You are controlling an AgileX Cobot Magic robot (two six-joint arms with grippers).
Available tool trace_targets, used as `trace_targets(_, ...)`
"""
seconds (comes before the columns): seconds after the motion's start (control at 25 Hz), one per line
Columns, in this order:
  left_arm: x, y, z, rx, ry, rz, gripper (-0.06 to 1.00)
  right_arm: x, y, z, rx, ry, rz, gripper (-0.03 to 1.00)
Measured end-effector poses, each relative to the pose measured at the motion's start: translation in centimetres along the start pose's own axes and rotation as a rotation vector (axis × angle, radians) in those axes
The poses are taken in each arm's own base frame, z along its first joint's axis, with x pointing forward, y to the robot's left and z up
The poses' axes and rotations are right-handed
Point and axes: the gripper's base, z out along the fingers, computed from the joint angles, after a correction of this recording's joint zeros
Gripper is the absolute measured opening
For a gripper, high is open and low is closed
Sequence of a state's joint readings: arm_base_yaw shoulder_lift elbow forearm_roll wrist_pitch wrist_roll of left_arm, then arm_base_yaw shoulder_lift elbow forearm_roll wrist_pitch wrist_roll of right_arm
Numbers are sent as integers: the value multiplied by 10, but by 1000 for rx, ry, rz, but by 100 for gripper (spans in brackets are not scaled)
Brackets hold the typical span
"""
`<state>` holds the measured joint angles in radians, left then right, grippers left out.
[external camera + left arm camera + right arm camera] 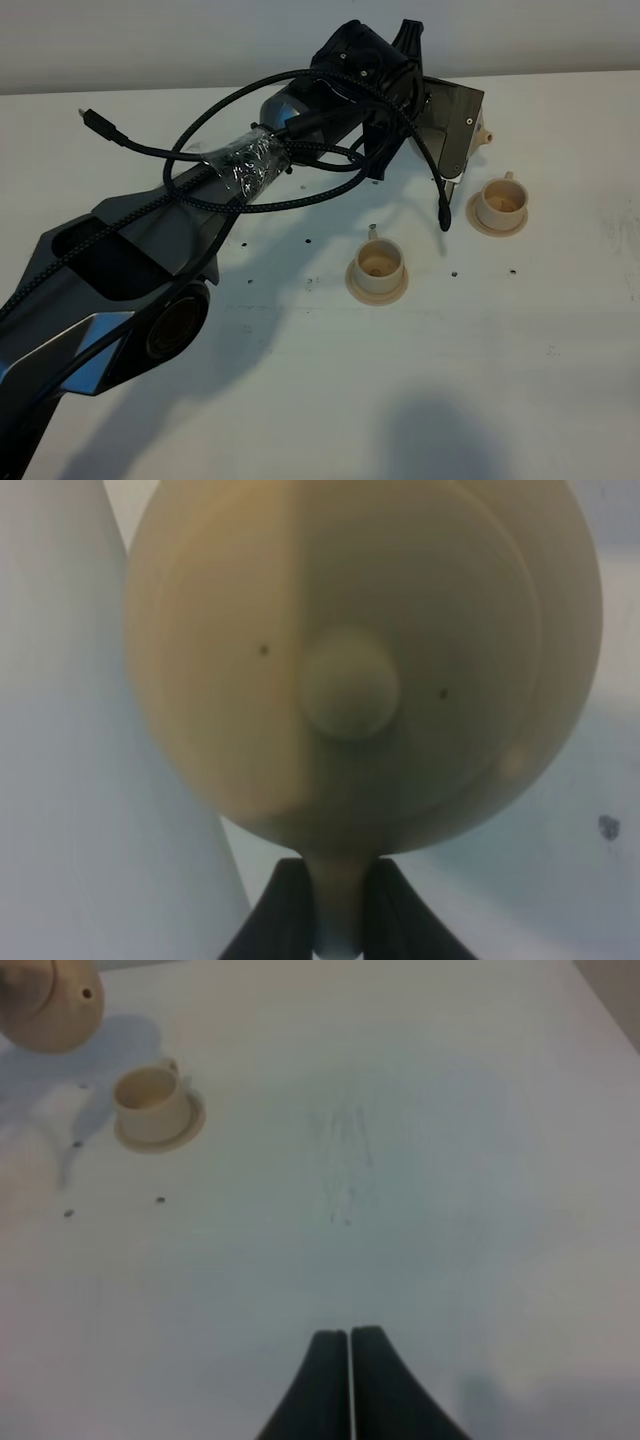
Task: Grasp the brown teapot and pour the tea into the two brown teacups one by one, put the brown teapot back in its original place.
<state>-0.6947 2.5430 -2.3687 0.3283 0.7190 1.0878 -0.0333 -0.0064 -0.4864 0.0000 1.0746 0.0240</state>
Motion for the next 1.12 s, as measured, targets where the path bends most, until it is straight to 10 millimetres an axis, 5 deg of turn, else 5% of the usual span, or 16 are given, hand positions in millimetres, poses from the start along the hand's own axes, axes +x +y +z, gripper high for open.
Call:
trace_targets(0.56,-28,-20,17,-5,3,124,16,0,0,0,0,0,0,-2)
trace_targets(1.12,-31,-19,16,-37,41,188,16,0,0,0,0,0,0,-2)
